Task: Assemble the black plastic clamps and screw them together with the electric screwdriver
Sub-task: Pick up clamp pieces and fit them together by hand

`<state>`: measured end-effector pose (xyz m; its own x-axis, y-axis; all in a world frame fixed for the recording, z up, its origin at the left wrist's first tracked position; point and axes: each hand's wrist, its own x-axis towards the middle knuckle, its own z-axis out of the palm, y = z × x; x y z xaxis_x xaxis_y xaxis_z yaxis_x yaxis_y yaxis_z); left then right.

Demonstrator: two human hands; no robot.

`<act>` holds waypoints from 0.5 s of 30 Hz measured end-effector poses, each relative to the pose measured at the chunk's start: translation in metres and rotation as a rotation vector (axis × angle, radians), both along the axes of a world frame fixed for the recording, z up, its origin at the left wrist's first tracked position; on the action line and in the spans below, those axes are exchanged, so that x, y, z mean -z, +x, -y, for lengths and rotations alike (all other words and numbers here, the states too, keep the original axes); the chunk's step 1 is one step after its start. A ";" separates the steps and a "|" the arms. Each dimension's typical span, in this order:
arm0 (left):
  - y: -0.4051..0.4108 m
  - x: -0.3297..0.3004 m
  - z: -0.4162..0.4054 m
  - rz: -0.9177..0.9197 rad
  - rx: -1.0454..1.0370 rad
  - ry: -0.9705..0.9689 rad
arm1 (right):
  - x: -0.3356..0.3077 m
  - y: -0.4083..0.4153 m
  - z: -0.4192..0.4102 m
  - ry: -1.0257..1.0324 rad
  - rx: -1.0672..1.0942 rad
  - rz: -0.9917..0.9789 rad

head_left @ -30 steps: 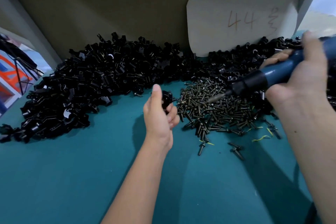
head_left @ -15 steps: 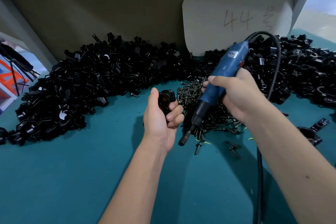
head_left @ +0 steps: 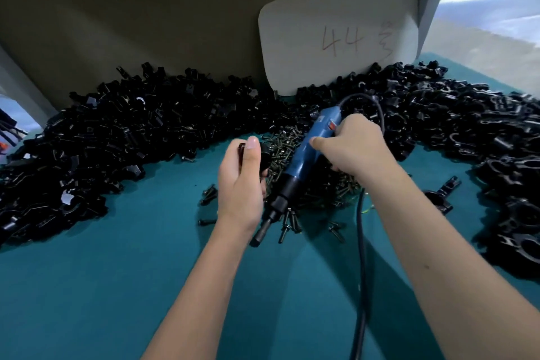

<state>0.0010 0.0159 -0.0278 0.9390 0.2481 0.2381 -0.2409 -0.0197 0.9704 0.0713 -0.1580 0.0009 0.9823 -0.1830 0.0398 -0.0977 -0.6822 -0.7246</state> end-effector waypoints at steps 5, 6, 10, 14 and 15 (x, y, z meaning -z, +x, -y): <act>-0.005 -0.014 0.034 0.076 0.015 0.299 | -0.006 -0.020 0.021 0.103 -0.117 0.111; -0.005 -0.017 0.043 0.102 0.040 0.413 | -0.010 -0.025 0.027 0.225 -0.168 0.076; 0.001 -0.021 0.103 0.157 0.214 0.752 | -0.030 -0.047 0.076 0.379 -0.251 -0.104; -0.006 -0.009 0.169 0.183 0.352 0.829 | -0.039 -0.064 0.138 -0.115 -0.116 -0.091; -0.010 -0.003 0.185 0.180 0.383 0.828 | -0.040 -0.067 0.152 -0.194 -0.088 -0.108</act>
